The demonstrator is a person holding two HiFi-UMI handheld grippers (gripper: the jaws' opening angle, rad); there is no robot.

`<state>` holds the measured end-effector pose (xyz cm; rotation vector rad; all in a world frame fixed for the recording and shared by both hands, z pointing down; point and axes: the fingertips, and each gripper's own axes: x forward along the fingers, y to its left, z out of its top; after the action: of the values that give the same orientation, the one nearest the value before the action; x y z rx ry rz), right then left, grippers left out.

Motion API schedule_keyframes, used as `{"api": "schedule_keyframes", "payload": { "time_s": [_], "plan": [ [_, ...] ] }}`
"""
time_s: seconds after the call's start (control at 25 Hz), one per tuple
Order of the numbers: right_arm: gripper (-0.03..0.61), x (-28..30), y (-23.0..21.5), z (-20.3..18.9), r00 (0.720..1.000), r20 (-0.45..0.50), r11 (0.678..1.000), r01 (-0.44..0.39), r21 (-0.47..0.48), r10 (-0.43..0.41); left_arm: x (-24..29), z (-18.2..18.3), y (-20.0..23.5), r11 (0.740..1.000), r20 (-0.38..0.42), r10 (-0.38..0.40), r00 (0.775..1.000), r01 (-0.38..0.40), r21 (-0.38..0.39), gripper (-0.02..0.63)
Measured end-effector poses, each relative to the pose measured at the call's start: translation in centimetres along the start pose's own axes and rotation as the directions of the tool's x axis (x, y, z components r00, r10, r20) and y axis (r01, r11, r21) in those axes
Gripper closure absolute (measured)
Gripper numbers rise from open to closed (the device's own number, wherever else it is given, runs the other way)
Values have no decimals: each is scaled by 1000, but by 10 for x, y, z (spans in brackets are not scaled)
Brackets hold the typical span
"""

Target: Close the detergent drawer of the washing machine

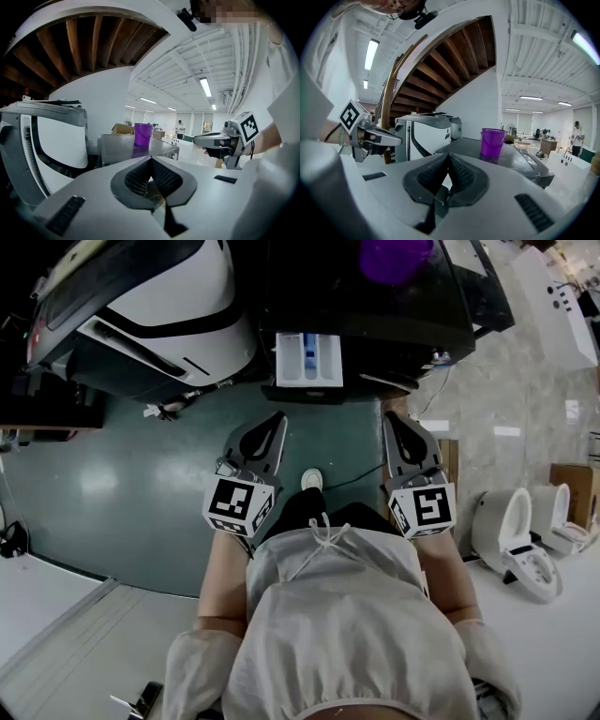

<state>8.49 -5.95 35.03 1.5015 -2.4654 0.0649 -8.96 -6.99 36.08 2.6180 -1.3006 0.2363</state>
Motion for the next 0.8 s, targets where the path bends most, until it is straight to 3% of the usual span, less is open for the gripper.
{"api": "schedule_keyframes", "payload": {
  "time_s": [0.2,0.48,0.8],
  "plan": [
    [574,35,-3,-17,999,-45,1000,-6,21,7,23,-24,21,1000,-41,-8,999,7,-31,597],
    [574,75,-16,-68,992,-127,999,-2,41,7,56,-90,37,997,-131,-22,991,12,-78,597],
    [574,103,-20,-121,980,-197,998,-8,65,20,87,-151,49,991,-177,-5,984,-19,-133,597]
  ]
}}
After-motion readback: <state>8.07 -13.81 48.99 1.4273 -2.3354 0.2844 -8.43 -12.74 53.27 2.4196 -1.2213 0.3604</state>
